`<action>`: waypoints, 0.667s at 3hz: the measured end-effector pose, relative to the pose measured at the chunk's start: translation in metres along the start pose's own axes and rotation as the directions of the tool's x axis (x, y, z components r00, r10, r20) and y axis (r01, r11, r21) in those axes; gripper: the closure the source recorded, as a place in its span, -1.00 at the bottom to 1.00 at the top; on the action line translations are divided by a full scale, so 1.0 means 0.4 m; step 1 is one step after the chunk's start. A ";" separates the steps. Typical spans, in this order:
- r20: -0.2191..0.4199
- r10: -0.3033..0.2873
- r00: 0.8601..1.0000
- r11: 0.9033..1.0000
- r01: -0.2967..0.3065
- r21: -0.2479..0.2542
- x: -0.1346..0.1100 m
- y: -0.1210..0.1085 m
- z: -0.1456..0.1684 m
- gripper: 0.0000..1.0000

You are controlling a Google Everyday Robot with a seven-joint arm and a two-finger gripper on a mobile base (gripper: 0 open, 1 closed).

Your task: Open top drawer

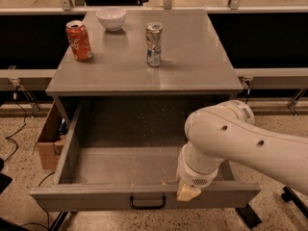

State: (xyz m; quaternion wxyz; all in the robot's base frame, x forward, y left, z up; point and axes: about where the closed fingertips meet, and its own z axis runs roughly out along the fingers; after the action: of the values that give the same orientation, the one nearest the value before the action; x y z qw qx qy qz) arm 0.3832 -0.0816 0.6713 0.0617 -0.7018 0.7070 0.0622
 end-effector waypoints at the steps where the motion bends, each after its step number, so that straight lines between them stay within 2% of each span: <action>1: 0.000 0.000 1.000 1.000 0.000 0.000 -0.001 0.000 -0.007 1.00; 2: 0.006 -0.032 0.999 0.999 0.032 -0.005 -0.037 0.056 -0.007 1.00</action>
Offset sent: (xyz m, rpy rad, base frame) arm -0.0786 0.0516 0.0118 0.0258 -0.0008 0.1144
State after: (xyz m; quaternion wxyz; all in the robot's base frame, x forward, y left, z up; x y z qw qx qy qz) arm 0.3610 -0.0673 0.6768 0.0632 -0.7131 0.6952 0.0651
